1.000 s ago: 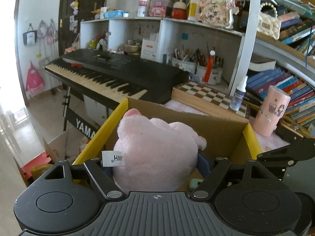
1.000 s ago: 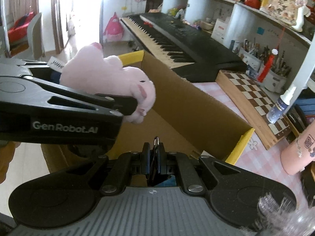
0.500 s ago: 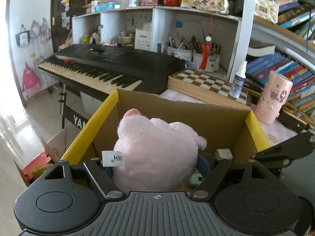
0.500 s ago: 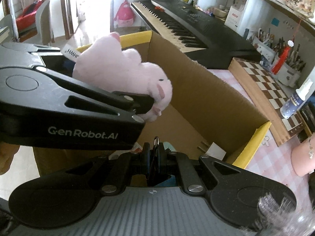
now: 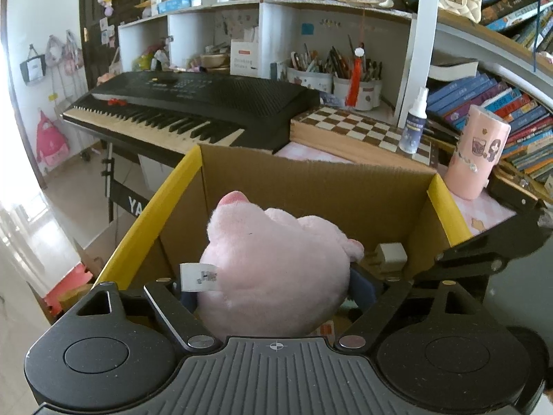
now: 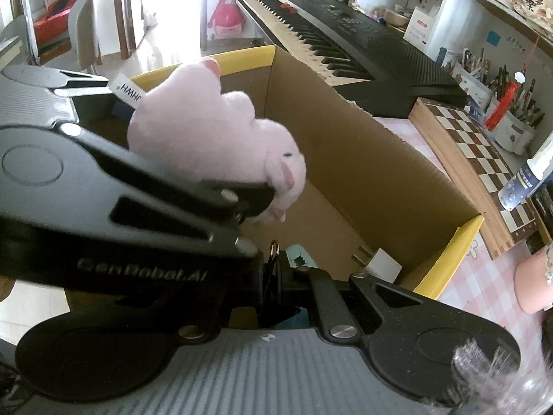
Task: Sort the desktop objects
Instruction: 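Lower both tools with the clip and plush into the yellow box, then open both tools, releasing the plush pig and binder clip into the box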
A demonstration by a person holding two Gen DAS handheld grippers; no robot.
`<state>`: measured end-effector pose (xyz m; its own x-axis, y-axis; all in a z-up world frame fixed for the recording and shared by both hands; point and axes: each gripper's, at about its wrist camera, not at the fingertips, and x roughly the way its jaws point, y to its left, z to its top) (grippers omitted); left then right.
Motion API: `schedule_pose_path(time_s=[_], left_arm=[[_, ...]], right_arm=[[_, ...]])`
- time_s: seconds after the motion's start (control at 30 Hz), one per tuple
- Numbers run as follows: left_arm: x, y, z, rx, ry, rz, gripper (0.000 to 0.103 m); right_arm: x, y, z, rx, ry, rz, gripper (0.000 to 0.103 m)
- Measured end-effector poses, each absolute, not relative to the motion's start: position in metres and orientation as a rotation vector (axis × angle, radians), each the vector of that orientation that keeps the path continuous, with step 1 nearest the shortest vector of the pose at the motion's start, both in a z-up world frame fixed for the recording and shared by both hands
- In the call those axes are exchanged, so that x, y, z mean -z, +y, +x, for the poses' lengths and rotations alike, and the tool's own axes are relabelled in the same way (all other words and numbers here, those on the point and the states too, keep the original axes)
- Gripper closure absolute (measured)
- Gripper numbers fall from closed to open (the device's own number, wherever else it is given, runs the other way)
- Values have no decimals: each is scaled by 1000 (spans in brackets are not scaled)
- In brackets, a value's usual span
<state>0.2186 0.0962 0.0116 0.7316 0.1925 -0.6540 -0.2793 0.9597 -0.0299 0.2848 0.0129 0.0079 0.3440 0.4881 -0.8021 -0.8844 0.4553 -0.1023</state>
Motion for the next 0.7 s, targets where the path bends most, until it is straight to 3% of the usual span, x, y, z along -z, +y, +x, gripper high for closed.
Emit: schedule_pose_path(time_s=[0.7], left_arm=[[-42, 98, 156, -246, 552, -147, 13]], right_arm=[[-35, -12, 249, -792, 721, -496, 92]])
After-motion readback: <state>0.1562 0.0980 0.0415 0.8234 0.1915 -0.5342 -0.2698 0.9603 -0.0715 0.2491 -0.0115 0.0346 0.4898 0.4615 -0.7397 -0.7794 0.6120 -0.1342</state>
